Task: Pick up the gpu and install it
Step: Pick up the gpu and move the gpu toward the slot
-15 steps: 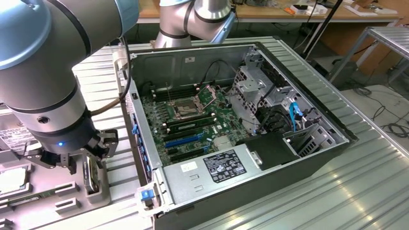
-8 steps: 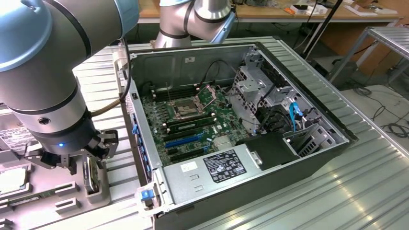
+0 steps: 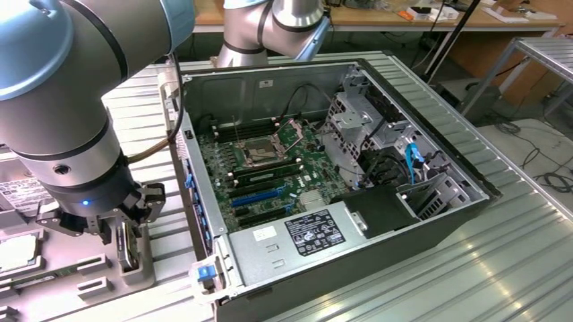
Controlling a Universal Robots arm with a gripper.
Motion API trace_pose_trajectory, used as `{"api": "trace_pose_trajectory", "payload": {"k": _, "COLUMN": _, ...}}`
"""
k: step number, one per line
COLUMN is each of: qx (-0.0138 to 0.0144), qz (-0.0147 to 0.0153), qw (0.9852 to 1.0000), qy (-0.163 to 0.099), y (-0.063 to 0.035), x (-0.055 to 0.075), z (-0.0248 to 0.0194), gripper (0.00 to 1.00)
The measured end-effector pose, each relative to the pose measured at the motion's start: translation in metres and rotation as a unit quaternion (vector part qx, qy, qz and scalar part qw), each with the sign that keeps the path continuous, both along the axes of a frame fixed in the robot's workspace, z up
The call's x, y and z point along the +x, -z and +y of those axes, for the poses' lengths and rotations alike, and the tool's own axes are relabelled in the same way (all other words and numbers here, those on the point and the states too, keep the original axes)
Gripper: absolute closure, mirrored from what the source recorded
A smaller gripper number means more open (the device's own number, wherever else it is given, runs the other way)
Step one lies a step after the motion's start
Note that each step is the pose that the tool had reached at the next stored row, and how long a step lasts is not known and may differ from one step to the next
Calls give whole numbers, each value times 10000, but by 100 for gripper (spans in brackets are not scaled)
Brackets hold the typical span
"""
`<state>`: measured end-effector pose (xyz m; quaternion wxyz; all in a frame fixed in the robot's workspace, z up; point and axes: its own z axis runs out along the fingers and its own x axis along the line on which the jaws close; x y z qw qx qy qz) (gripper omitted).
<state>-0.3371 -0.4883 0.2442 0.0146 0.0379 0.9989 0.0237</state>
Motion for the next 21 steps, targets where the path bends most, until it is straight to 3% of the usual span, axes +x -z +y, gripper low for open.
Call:
{"api": "trace_pose_trajectory", "payload": {"k": 6, "qx": 0, "qz": 0, "qw": 10000, "qy": 0, "y": 0, "x": 0, "z": 0, "gripper": 56}}
{"api": "trace_pose_trajectory", "payload": {"k": 7, "qx": 0, "qz": 0, "qw": 10000, "qy": 0, "y": 0, "x": 0, "z": 0, "gripper": 63}}
{"api": "trace_pose_trajectory", "payload": {"k": 14, "qx": 0, "qz": 0, "qw": 10000, "qy": 0, "y": 0, "x": 0, "z": 0, "gripper": 63}}
{"api": "trace_pose_trajectory", "payload": {"k": 16, "qx": 0, "qz": 0, "qw": 10000, "qy": 0, "y": 0, "x": 0, "z": 0, "gripper": 71}}
{"api": "trace_pose_trajectory", "payload": {"k": 21, "qx": 0, "qz": 0, "qw": 10000, "qy": 0, "y": 0, "x": 0, "z": 0, "gripper": 71}}
